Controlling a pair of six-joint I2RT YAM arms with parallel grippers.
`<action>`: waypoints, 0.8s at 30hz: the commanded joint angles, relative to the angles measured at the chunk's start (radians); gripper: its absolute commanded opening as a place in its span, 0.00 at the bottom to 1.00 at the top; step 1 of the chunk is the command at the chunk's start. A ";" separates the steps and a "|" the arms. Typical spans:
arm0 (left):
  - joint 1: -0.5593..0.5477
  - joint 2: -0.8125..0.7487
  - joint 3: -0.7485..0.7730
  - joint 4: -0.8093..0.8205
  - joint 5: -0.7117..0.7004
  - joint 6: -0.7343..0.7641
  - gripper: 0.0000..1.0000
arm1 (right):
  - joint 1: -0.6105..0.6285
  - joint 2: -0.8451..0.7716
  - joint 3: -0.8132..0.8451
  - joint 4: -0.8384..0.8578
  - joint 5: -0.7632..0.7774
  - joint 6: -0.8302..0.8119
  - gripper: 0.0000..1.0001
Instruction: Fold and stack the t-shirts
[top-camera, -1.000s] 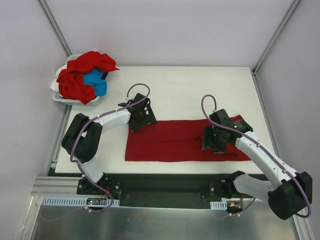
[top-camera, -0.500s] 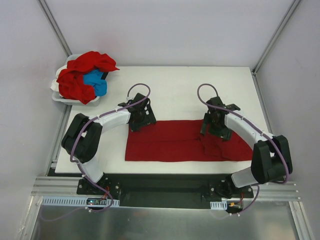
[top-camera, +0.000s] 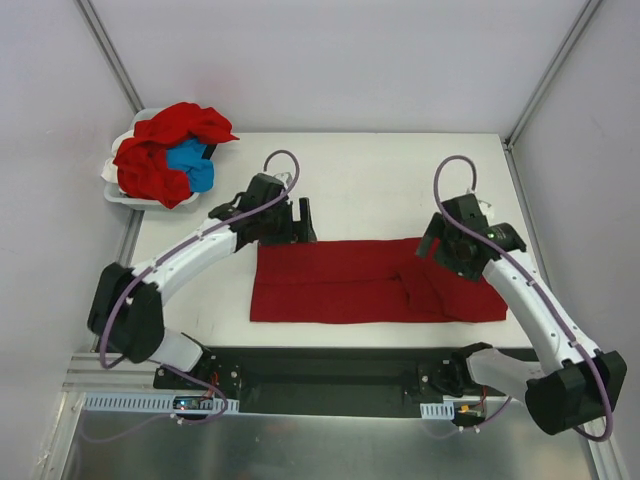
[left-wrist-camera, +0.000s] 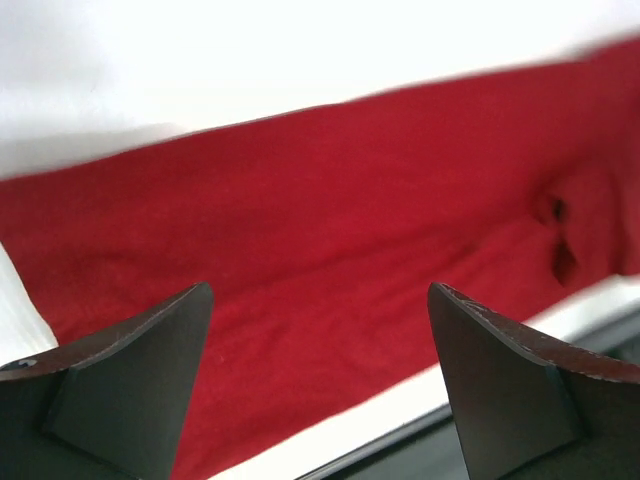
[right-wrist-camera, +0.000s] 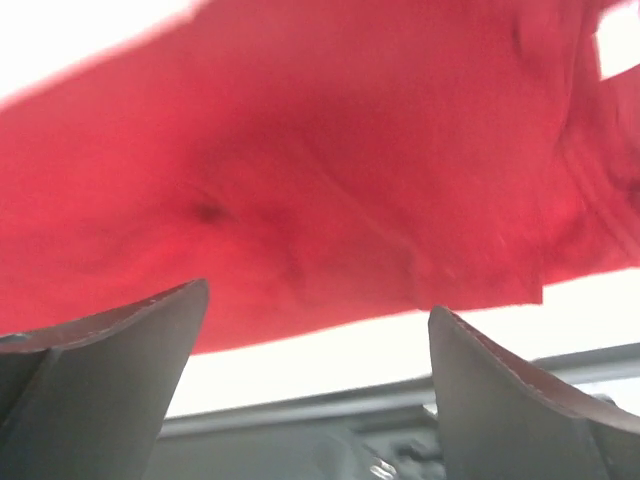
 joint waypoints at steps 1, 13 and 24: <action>-0.019 -0.153 -0.007 -0.003 0.149 0.287 0.91 | -0.008 0.007 0.102 -0.043 0.065 0.216 0.96; -0.120 -0.030 -0.041 0.011 0.249 0.635 0.93 | -0.120 0.287 0.016 0.092 0.102 0.460 0.96; -0.200 0.284 0.041 0.039 -0.048 0.308 0.91 | -0.138 0.605 0.072 0.307 0.025 0.344 0.96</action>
